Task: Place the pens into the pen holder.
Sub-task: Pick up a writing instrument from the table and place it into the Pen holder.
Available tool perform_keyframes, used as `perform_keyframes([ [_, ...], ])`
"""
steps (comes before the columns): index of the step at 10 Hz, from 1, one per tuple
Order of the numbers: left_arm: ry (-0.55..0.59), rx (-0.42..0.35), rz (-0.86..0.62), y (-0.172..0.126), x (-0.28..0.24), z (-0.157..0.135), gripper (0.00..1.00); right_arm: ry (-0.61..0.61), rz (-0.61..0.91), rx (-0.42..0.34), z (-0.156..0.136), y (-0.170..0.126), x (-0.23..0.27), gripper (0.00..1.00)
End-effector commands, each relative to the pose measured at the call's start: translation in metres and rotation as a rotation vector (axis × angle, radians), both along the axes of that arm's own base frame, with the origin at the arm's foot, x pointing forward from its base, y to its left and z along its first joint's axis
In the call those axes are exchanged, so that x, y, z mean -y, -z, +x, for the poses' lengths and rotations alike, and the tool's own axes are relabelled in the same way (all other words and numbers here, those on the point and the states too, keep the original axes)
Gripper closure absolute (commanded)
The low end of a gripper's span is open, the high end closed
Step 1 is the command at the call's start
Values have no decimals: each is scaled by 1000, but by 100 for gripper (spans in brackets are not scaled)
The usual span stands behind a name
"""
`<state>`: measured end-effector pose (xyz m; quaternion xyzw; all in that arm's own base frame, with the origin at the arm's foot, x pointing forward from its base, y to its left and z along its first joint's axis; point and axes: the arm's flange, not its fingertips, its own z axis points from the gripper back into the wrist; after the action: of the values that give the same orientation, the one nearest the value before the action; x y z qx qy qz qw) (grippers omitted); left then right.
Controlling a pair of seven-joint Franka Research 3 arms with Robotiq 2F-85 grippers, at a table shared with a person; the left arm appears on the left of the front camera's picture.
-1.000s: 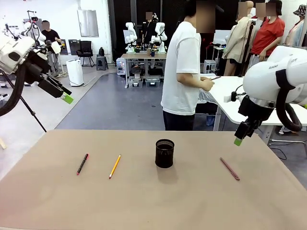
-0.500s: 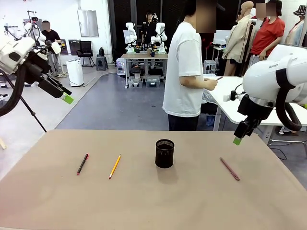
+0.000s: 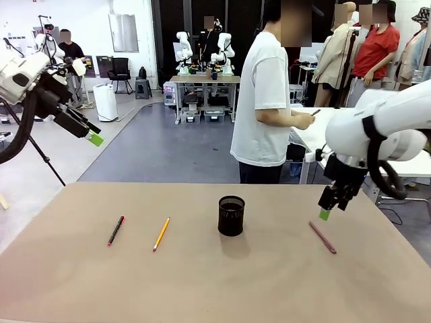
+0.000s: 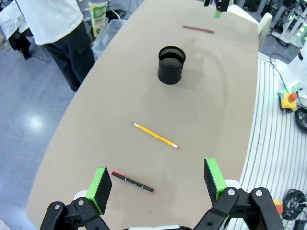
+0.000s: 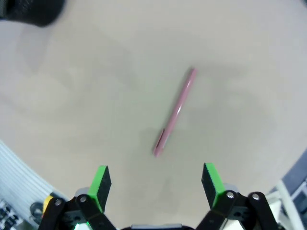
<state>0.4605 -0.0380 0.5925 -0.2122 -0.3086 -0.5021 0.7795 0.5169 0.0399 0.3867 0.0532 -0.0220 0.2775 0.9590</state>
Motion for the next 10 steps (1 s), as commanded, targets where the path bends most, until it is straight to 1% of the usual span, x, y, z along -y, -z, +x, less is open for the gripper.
perform_keyframes([
  [1,3,3,-3,-1,0,0,0,98,-12,-37,21,16,-9,0],
  [2,3,3,-3,-1,0,0,0,113,-25,-49,20,31,-14,0],
  [3,3,3,-3,-1,0,0,0,125,-53,-45,26,47,-18,0],
  [4,3,3,-3,-1,0,0,0,151,-29,-62,32,55,-18,0],
  [5,3,3,-3,-1,0,0,0,160,-27,-86,39,63,-16,0],
  [6,3,3,-3,-1,0,0,0,177,-41,-95,46,73,-16,0],
  [7,3,3,-3,-1,0,0,0,210,-43,-90,52,80,-15,0],
  [8,3,3,-3,-1,0,0,0,246,-70,-66,57,83,-13,0],
  [9,3,3,-3,-1,0,0,0,246,-65,-42,62,84,-12,0],
  [10,3,3,-3,-1,0,0,0,245,-64,-41,64,85,-10,0],
])
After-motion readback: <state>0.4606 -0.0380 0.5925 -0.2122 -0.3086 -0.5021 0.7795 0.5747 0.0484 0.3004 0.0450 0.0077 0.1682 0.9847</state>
